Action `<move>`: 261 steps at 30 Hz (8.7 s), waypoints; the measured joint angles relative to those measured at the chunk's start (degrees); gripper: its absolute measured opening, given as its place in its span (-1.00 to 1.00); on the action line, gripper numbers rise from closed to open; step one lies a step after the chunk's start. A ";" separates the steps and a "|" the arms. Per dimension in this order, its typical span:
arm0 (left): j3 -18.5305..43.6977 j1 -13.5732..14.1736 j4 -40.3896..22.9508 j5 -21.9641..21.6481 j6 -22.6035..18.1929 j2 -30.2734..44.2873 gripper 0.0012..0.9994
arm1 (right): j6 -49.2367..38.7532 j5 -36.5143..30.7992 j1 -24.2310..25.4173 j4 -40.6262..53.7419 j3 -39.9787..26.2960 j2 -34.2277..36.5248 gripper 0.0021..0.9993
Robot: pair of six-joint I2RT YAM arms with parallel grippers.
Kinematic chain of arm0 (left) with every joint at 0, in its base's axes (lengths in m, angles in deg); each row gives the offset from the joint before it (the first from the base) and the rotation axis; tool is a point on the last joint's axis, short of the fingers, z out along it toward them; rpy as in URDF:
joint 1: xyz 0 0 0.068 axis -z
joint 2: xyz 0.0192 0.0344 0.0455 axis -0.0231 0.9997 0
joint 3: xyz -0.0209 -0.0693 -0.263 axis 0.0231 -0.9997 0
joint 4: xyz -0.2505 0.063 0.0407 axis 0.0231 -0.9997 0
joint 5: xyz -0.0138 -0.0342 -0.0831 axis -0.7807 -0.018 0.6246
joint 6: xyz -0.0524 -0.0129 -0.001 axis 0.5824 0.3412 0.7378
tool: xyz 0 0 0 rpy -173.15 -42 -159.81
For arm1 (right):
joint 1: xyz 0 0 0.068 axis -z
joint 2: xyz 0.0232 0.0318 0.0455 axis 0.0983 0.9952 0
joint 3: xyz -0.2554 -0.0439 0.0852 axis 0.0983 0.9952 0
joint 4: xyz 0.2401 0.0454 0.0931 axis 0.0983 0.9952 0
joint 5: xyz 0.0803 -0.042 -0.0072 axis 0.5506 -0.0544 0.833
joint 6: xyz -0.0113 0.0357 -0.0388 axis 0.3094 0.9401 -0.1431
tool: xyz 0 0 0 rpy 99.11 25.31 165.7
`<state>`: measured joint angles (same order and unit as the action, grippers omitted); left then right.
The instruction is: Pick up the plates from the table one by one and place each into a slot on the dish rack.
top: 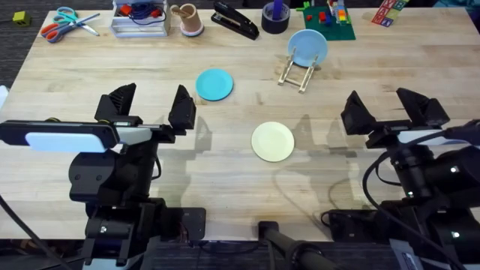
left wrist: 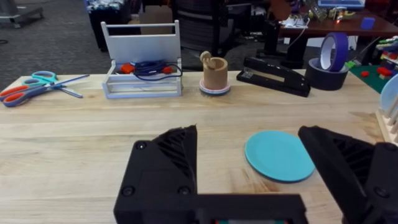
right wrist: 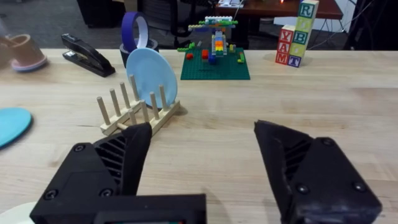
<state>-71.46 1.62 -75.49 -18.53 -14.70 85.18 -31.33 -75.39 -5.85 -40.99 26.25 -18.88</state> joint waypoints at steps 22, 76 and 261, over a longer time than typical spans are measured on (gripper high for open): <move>6.49 0.00 -9.00 -0.02 -0.02 0.02 0.99 | 0.02 0.04 0.00 -4.27 -1.25 0.04 0.99; 74.84 0.00 -66.30 0.00 -0.07 69.26 0.99 | 0.02 0.24 -0.15 55.95 -69.88 63.76 0.99; 76.94 -14.34 -45.98 51.65 -18.62 121.07 -0.92 | 68.21 10.11 -38.36 -11.98 -62.99 110.92 -0.86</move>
<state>5.48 -12.72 -121.47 33.12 -33.32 206.24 36.89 -65.28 -44.21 -52.97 -36.74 92.05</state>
